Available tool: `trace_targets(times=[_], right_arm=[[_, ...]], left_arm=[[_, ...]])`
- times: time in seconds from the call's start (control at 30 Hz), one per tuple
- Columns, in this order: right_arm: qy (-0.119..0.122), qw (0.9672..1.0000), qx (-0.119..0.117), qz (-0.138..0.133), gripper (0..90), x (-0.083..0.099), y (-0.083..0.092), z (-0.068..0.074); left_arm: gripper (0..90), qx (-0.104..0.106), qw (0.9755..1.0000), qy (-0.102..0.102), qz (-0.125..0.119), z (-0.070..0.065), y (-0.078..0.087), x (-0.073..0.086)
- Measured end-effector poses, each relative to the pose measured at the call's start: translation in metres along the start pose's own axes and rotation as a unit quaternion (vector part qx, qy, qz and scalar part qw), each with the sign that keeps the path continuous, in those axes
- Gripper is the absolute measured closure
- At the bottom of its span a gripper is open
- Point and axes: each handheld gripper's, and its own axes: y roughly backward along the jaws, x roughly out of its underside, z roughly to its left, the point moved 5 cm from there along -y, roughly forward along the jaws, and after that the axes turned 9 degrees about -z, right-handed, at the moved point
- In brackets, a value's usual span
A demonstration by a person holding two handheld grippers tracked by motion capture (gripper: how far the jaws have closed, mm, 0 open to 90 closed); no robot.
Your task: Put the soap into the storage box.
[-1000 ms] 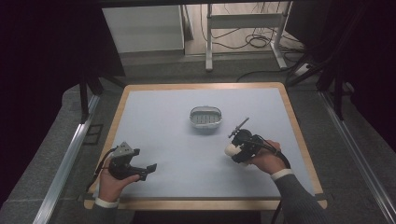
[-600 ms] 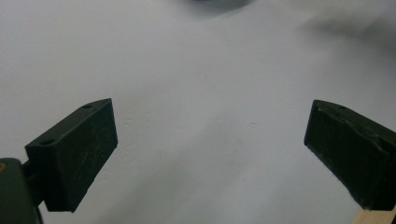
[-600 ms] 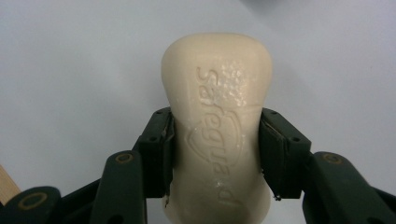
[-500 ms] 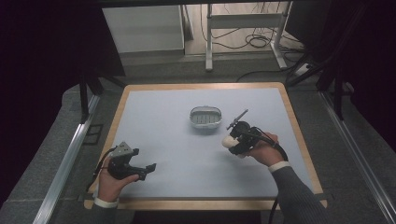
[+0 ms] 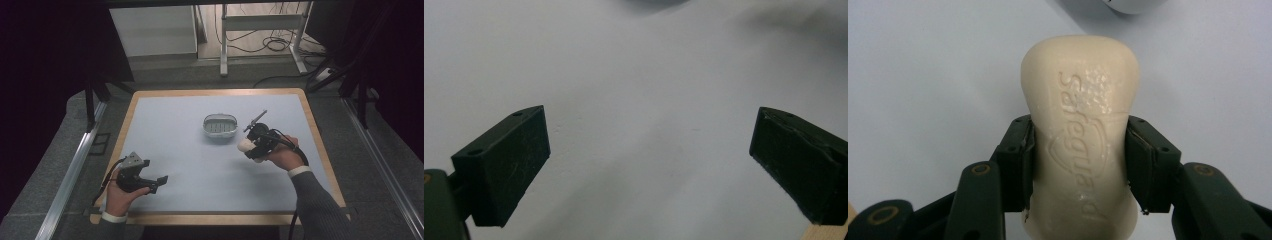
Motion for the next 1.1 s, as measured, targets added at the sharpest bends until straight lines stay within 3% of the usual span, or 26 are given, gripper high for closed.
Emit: trace_targets(times=[1.1], right_arm=[[0.016, 0.9995, -0.007, -0.026, 49.3, -0.043, -0.006, -0.022]], left_arm=[[3.2, 0.001, 1.0, 0.0, 0.0, 0.0, 0.0, 0.0]])
